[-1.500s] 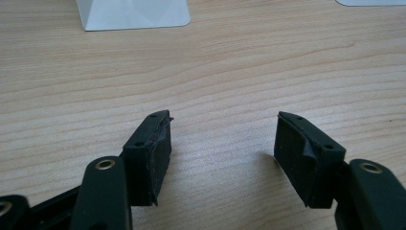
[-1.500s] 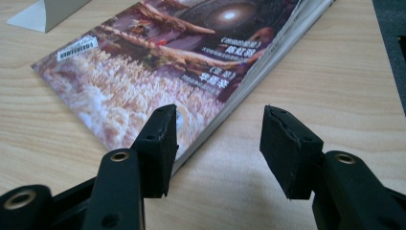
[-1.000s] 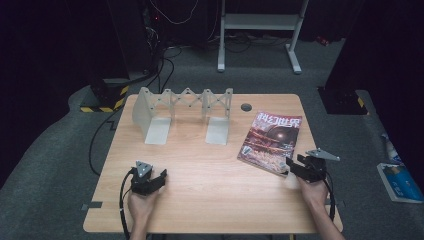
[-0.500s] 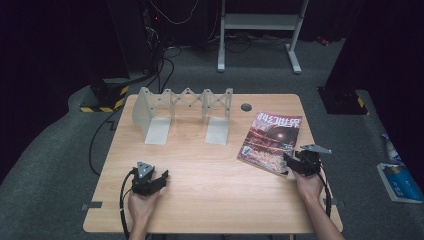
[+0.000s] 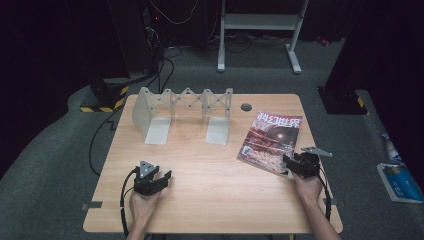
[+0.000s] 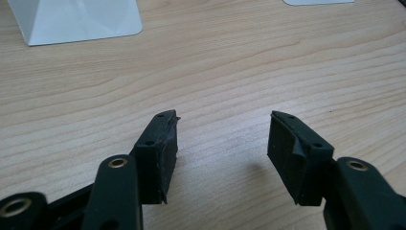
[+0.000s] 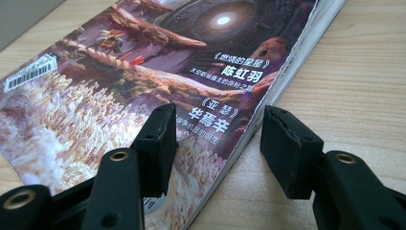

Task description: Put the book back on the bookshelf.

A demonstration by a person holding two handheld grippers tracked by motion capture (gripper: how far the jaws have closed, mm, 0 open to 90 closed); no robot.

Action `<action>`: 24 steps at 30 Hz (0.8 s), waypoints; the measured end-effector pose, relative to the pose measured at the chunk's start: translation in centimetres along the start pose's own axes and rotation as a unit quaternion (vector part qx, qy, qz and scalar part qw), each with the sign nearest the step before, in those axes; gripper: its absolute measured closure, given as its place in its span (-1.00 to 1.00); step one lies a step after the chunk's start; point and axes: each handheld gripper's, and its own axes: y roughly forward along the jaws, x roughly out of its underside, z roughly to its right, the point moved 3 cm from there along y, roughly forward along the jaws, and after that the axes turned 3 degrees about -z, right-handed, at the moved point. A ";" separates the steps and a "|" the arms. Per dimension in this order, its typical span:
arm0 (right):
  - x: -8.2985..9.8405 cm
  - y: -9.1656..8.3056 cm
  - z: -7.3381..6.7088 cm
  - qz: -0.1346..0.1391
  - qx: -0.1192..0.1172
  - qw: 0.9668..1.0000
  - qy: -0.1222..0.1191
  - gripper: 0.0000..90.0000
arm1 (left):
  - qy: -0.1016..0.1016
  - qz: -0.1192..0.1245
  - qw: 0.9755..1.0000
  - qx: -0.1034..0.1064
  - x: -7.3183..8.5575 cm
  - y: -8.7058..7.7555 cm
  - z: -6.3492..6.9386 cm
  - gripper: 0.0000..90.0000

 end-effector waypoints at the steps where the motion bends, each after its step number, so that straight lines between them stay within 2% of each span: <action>1: 0.1 0.0 0.0 0.004 0.002 1.000 -0.003 0.04 | 0.000 0.000 1.000 0.001 0.0 0.0 0.0 -0.03; 5: 0.2 0.0 0.0 0.007 0.005 1.000 -0.007 0.04 | -0.002 -0.008 1.000 0.007 -0.2 0.1 0.1 -0.05; 9: 0.2 0.0 0.0 0.008 0.004 1.000 -0.006 0.04 | -0.010 0.002 1.000 0.015 -0.5 -0.1 0.2 -0.05; 13: 0.2 0.0 0.0 0.009 0.004 1.000 -0.007 0.04 | -0.018 0.001 1.000 0.020 -0.5 -0.1 0.2 -0.03; 18: 0.2 0.0 0.0 0.010 0.004 1.000 -0.008 0.04 | -0.016 0.000 1.000 0.024 -0.8 -0.2 0.3 -0.01; 24: 0.2 0.0 -0.1 0.011 0.006 1.000 -0.008 0.04 | -0.007 0.005 0.999 0.036 -1.9 -0.3 1.1 0.00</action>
